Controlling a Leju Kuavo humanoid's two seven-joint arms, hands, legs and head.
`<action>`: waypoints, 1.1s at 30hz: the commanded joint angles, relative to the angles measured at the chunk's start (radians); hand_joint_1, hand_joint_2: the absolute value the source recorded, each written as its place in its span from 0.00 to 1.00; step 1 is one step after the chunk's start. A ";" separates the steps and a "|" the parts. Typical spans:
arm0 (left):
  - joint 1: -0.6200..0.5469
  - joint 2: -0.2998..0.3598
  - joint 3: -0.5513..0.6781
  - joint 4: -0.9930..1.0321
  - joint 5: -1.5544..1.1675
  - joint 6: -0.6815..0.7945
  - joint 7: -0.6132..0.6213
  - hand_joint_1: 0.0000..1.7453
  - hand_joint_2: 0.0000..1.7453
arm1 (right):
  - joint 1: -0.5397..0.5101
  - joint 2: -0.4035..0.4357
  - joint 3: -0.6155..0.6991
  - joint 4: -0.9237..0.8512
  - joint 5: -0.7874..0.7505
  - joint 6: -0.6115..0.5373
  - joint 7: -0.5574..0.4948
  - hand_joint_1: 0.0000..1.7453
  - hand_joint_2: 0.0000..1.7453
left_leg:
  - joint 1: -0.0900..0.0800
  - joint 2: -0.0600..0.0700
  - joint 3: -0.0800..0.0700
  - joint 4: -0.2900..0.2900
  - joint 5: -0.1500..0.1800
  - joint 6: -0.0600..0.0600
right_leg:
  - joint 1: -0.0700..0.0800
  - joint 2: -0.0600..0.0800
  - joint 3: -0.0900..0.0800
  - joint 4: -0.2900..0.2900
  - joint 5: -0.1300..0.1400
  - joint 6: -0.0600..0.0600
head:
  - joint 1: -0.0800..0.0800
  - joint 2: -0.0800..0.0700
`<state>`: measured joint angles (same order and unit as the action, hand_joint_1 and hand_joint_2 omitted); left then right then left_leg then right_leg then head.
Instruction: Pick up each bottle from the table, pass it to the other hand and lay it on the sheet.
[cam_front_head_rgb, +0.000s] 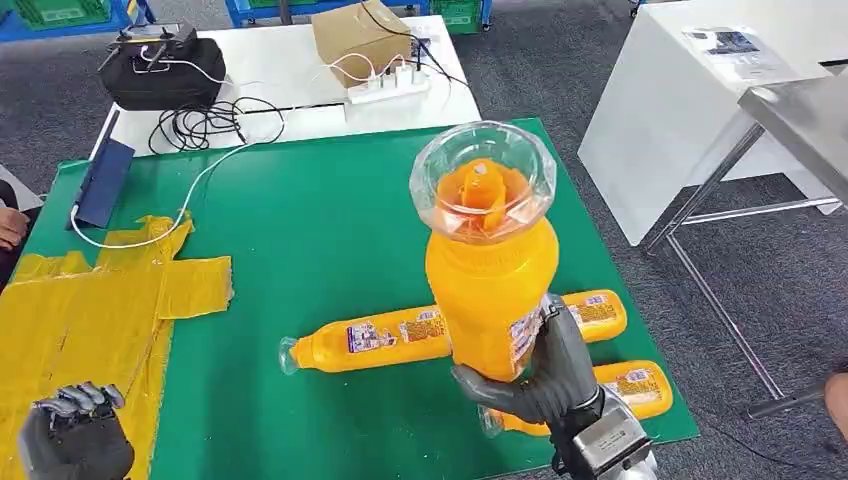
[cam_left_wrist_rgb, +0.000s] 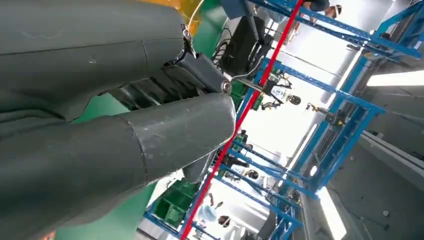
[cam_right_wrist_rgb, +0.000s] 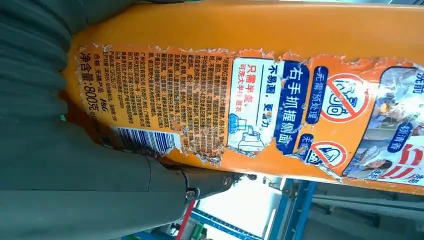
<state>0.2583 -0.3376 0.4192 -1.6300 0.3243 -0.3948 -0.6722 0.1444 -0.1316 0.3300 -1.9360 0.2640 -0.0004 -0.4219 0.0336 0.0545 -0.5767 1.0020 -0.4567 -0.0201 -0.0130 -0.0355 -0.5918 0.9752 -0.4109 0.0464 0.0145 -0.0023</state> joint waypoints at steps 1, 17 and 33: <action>0.010 -0.011 -0.028 -0.010 -0.008 0.016 -0.013 1.00 0.00 | -0.005 -0.007 0.001 0.018 0.010 0.008 0.002 1.00 1.00 | -0.001 -0.005 0.004 -0.001 -0.001 0.003 | -0.001 0.003 0.003 0.000 -0.001 -0.002 | 0.000 0.000; 0.024 -0.011 -0.062 -0.034 -0.079 -0.041 -0.026 0.00 0.00 | -0.014 -0.008 0.014 0.031 0.019 0.010 0.007 1.00 1.00 | -0.001 -0.004 0.004 -0.001 -0.001 0.003 | -0.001 0.003 0.004 0.000 -0.001 -0.002 | 0.000 0.000; 0.026 -0.011 -0.129 -0.040 -0.205 -0.098 -0.026 0.00 1.00 | -0.076 0.001 0.057 0.141 0.049 0.051 0.061 1.00 1.00 | -0.001 -0.003 0.004 -0.001 -0.001 0.003 | -0.001 0.004 0.004 -0.001 0.000 -0.002 | 0.000 0.000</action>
<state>0.2844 -0.3452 0.3407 -1.6861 0.1763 -0.4715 -0.6996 0.1366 -0.1320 0.3498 -1.9200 0.3078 0.0374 -0.3796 0.0336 0.0544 -0.5769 1.0019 -0.4567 -0.0201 -0.0130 -0.0356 -0.5914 0.9753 -0.4108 0.0464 0.0145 -0.0023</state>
